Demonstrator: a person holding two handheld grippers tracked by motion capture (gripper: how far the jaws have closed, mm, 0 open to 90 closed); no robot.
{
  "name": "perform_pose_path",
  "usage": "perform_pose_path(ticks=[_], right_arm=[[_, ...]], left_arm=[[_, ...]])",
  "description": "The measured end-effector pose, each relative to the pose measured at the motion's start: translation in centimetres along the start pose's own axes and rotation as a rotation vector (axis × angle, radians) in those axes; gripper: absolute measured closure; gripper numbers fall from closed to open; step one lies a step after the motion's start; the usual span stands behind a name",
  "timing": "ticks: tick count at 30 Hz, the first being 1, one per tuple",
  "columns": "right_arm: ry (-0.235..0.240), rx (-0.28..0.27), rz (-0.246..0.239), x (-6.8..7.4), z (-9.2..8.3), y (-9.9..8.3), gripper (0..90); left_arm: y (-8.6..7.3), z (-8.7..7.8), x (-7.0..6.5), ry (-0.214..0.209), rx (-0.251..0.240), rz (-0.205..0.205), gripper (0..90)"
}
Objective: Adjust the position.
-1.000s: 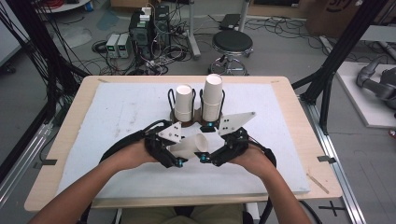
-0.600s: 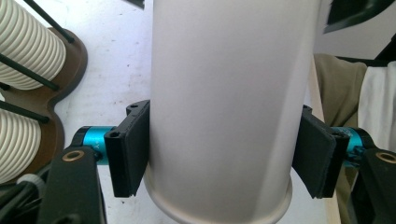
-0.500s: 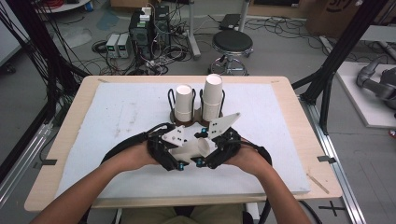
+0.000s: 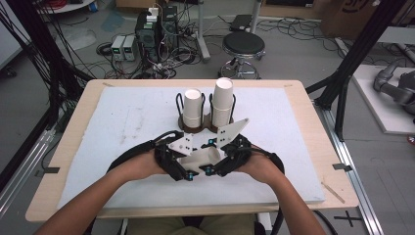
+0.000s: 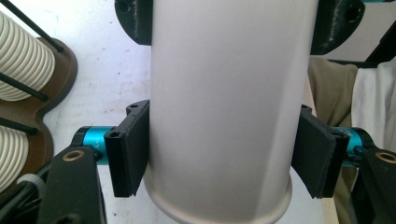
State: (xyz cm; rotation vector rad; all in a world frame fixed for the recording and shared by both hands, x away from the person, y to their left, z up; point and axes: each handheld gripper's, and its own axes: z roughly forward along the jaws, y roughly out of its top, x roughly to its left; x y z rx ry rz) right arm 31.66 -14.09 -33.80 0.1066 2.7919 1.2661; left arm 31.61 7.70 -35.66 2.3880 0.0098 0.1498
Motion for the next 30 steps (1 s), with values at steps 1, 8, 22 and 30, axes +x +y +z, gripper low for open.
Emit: perform_pose_path(ticks=[1,8,22,30], right_arm=[[0.001,0.002,0.0,0.0,0.0,0.0,35.4],[-0.005,-0.011,0.02,-0.1,-0.8,-0.7,35.5],[-0.042,-0.135,0.101,0.3,-2.1,-3.9,35.3],[-0.028,-0.268,0.129,0.5,-2.3,-4.9,35.3]], left_arm=[[-0.1,0.0,0.0,-0.002,-0.012,-0.001,26.8],[-1.5,-0.8,0.2,-0.007,-0.153,-0.054,16.3],[-6.0,-1.2,-0.6,0.071,-0.476,-0.206,16.3],[-7.1,-1.4,-0.8,0.056,-0.601,-0.245,16.2]])
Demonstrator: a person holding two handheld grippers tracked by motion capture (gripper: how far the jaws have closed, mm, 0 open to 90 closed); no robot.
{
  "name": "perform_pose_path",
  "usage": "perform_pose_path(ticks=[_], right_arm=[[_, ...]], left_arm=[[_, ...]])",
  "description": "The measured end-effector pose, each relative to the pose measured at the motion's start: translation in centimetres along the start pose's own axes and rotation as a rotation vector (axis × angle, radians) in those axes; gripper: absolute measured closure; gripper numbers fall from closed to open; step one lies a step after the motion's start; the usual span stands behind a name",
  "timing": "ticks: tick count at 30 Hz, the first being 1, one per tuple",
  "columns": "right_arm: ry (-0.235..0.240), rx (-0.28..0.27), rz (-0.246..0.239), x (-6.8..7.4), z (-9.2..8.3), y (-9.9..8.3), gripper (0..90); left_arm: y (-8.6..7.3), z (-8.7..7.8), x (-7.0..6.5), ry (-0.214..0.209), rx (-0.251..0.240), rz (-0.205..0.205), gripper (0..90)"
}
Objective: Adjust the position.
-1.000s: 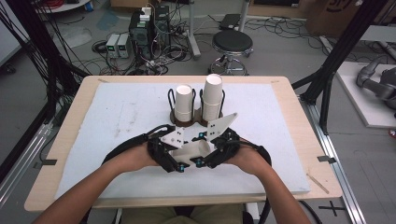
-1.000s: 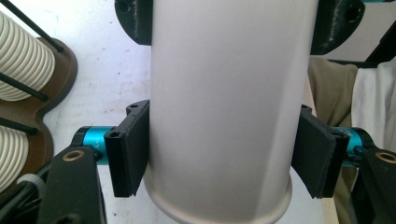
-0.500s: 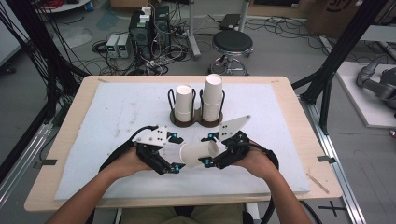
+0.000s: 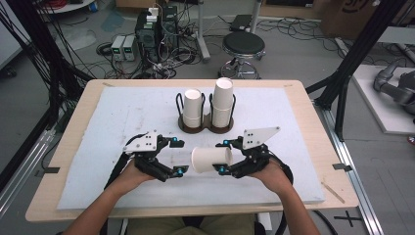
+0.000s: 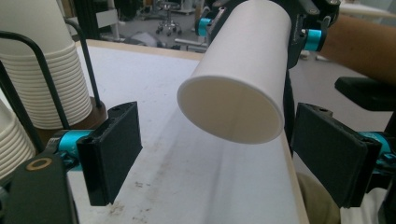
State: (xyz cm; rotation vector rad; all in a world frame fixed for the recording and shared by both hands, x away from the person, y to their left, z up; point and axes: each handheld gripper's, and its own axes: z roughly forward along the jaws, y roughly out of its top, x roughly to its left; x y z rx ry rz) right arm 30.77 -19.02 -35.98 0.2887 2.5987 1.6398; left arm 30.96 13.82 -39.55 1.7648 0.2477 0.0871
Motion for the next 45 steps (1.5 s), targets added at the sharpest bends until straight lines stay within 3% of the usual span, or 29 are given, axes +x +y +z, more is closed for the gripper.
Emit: perform_pose_path(ticks=[20,32,45], right_arm=[[0.076,-0.129,0.029,0.0,0.2,0.1,35.3],[0.101,-0.147,0.04,-0.1,0.8,0.0,35.3],[0.134,-0.172,0.092,-0.7,0.9,-0.7,35.6]], left_arm=[[0.6,1.7,-0.6,-0.08,-0.087,0.009,16.0],[0.9,2.3,-0.8,-0.099,-0.104,0.013,16.2],[1.1,2.1,-0.7,-0.094,-0.101,0.023,24.3]])
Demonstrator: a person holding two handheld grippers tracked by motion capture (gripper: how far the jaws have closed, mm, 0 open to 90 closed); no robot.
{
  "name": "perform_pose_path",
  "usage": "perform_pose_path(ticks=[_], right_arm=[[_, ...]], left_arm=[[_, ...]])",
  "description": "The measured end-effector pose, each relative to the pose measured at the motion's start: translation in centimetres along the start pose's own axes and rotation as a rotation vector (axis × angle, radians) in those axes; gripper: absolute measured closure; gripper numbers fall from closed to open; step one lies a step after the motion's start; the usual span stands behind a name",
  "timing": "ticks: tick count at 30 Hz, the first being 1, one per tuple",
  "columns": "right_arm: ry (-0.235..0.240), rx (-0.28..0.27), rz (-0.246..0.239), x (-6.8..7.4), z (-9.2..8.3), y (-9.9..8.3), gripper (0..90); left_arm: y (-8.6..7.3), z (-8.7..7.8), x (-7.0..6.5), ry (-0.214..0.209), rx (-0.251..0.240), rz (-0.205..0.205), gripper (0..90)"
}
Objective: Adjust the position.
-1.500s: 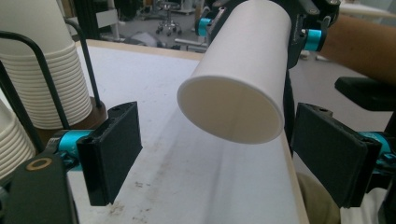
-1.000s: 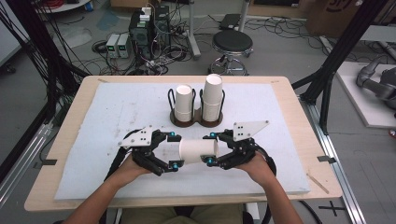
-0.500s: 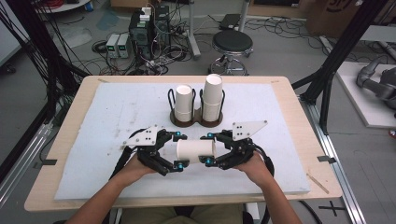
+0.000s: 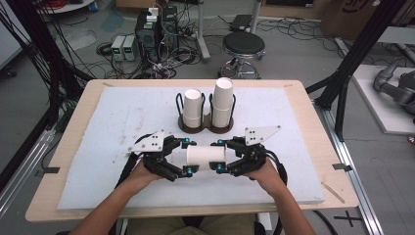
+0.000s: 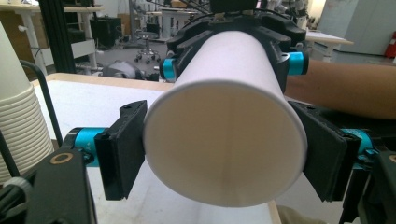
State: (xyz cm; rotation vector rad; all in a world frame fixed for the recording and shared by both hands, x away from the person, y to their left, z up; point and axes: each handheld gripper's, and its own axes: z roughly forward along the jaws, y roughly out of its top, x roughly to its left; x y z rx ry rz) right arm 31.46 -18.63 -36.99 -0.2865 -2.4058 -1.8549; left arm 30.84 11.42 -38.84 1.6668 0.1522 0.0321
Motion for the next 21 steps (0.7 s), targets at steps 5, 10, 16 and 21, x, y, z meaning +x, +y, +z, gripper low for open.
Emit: perform_pose_path(ticks=[5,10,16,21], right_arm=[[0.015,0.0,0.011,-0.07,-0.01,-0.11,35.8],[0.008,0.007,0.0,-0.02,-0.05,-0.06,36.1],[-0.002,0.025,-0.001,0.01,-0.04,-0.04,35.9],[-0.023,0.022,0.001,0.16,-0.05,0.12,28.1]], left_arm=[[0.22,-0.15,-0.09,-0.004,-0.003,0.008,26.1],[0.28,-0.15,-0.14,-0.003,0.006,0.016,28.8],[0.36,-0.09,-0.21,0.003,0.024,0.019,30.1],[0.49,-0.15,-0.1,0.019,0.054,0.01,30.0]])
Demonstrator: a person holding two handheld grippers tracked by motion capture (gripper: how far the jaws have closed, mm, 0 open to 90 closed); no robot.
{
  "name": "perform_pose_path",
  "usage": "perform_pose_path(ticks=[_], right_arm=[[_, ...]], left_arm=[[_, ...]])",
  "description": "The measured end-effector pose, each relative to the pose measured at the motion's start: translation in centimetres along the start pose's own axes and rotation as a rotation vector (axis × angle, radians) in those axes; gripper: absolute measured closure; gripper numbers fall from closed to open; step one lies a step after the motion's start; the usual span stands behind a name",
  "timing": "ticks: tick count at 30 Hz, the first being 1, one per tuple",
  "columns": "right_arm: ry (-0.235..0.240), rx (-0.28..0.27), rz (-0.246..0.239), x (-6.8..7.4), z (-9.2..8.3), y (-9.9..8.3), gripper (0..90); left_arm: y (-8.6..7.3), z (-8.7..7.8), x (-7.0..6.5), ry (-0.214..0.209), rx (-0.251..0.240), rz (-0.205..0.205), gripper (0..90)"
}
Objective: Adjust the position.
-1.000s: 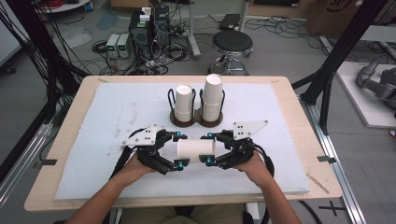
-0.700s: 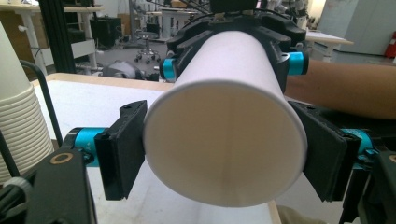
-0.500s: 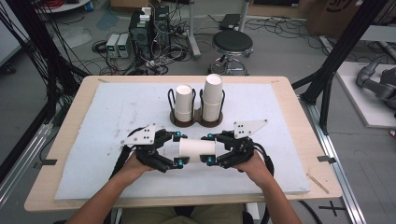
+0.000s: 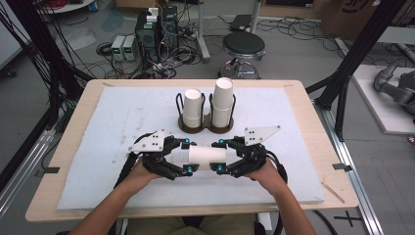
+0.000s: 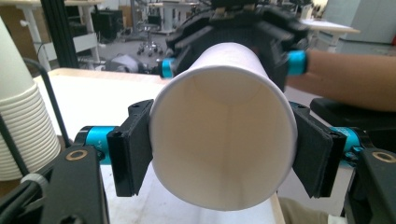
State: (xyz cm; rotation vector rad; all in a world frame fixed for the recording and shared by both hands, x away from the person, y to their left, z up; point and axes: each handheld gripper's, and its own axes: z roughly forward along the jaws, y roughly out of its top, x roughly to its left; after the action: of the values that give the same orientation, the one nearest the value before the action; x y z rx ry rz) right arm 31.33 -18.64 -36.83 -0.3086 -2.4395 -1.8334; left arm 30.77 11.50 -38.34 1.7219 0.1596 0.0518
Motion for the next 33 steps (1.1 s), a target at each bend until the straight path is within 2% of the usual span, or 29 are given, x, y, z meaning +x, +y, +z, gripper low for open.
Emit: perform_pose_path(ticks=[2,4,5,6,13,18,22,26,33], right_arm=[[-0.033,-0.004,-0.001,0.2,-0.1,0.2,19.8],[-0.075,0.014,-0.012,0.3,-0.3,0.5,19.5],[-0.086,0.023,-0.019,0.4,-0.4,0.6,19.5],[-0.101,0.033,-0.027,0.6,-0.5,0.7,19.5],[-0.166,0.11,-0.083,0.9,-0.2,1.4,19.6],[-0.208,0.204,-0.149,1.1,0.7,2.3,19.6],[-0.232,0.282,-0.207,1.2,1.6,3.2,19.6],[-0.233,0.353,-0.24,1.1,2.5,4.0,19.7],[-0.234,0.45,-0.286,0.9,3.9,4.7,19.8]], left_arm=[[0.0,-0.1,0.1,0.008,0.022,0.0,30.0],[0.2,-0.2,0.1,0.021,0.048,-0.004,30.0],[0.6,-0.4,0.2,0.035,0.088,0.0,30.0],[0.8,-0.4,0.2,0.04,0.107,0.004,30.0],[3.1,-0.4,0.5,0.073,0.299,0.068,30.0],[4.8,-0.2,0.6,0.08,0.398,0.113,30.0],[6.0,0.1,0.7,0.081,0.471,0.14,30.0],[6.9,0.5,0.9,0.085,0.544,0.161,29.9],[7.8,1.1,1.2,0.094,0.625,0.177,29.9]])
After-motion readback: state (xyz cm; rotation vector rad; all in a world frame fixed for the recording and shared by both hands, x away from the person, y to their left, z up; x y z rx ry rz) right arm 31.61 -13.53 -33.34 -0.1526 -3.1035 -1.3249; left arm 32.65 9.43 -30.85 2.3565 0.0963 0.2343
